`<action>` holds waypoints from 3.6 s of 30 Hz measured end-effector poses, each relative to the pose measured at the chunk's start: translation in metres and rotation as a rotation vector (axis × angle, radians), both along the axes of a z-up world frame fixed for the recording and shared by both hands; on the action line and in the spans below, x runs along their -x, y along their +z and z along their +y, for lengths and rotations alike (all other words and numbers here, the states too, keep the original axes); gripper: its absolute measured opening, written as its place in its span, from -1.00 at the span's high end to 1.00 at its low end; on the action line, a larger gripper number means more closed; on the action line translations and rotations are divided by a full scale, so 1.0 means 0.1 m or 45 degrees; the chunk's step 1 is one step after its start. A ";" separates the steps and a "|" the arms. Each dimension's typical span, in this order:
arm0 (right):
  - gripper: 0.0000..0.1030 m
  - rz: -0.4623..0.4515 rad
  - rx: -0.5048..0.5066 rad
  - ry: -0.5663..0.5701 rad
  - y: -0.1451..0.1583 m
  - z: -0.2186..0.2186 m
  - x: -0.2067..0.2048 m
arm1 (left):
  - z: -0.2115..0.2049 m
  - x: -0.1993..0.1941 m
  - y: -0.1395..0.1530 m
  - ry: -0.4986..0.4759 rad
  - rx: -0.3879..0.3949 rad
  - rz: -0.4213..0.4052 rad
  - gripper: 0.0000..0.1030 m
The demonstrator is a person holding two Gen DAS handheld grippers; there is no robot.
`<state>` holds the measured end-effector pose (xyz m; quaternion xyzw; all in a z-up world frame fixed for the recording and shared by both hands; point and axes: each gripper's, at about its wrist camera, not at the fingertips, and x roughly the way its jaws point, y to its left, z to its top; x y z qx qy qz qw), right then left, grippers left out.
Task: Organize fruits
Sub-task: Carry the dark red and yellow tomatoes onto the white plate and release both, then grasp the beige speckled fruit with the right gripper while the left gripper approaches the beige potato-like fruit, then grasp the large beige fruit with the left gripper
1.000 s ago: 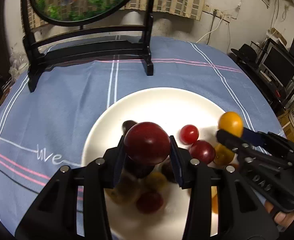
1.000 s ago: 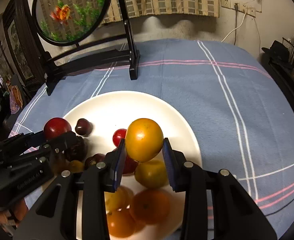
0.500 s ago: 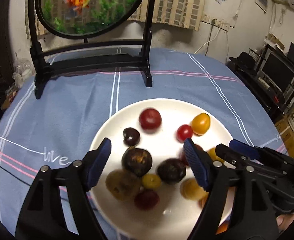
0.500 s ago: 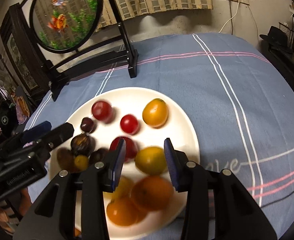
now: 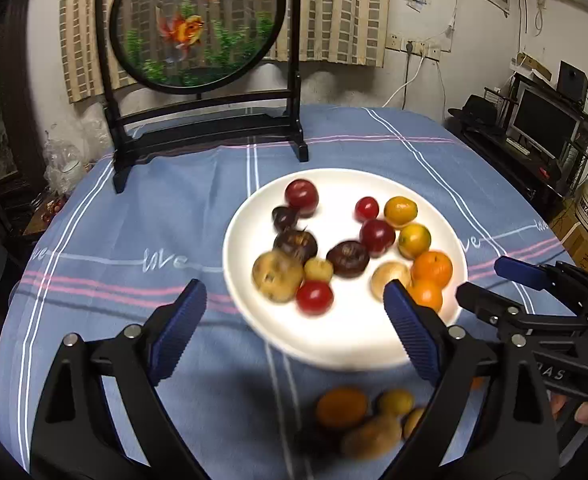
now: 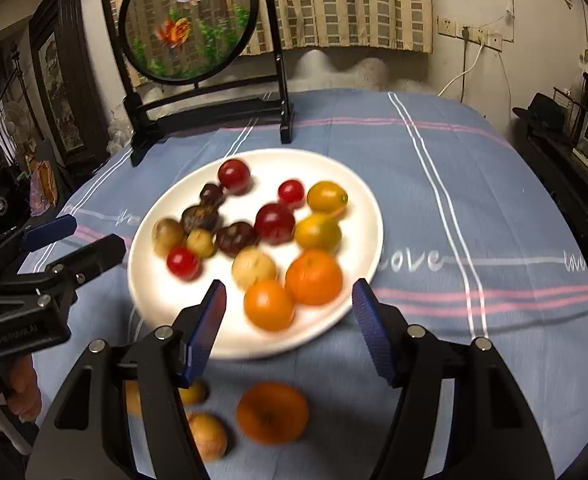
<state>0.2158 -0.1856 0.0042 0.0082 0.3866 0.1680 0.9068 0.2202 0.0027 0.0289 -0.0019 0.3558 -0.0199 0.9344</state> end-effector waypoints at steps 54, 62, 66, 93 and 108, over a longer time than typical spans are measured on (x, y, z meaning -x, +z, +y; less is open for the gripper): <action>-0.28 0.167 0.129 0.237 -0.59 0.31 0.90 | 0.18 0.90 -0.75 -0.085 -0.025 0.216 -0.87; 0.00 0.159 0.176 0.259 -0.63 0.51 0.70 | 0.22 0.90 -0.76 -0.085 0.010 0.224 -0.87; 0.20 0.142 0.166 0.257 -0.60 0.52 0.70 | 0.20 0.91 -0.75 -0.093 0.003 0.222 -0.87; 0.20 0.185 -0.102 0.106 -0.57 -0.44 1.03 | -0.52 0.66 -0.68 -0.305 -0.086 0.168 0.01; 0.20 0.178 -0.106 0.101 -0.55 -0.45 1.04 | -0.60 0.62 -0.71 -0.334 -0.173 0.160 0.10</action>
